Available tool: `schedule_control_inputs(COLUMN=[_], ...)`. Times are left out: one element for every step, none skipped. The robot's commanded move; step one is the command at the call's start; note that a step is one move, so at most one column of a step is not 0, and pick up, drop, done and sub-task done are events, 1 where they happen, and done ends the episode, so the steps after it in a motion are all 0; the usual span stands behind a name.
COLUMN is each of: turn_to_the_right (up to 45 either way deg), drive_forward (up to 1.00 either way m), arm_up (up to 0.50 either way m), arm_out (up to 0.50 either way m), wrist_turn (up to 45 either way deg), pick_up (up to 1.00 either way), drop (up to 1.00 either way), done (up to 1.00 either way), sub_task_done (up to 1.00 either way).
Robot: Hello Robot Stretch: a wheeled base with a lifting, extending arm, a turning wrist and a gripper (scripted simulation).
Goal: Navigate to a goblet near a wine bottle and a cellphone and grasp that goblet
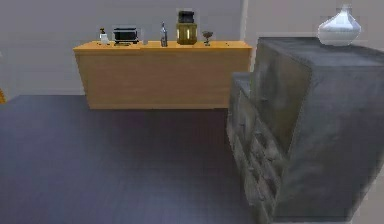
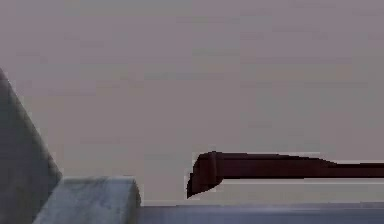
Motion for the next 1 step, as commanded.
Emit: schedule_control_inputs(turn_to_the_right=[-45.0], drive_forward=[0.00], arm_up=[0.00], arm_out=[0.00], wrist_turn=[0.0], pick_up=[0.00], drop=[0.00], done=[0.00], sub_task_done=[0.00])
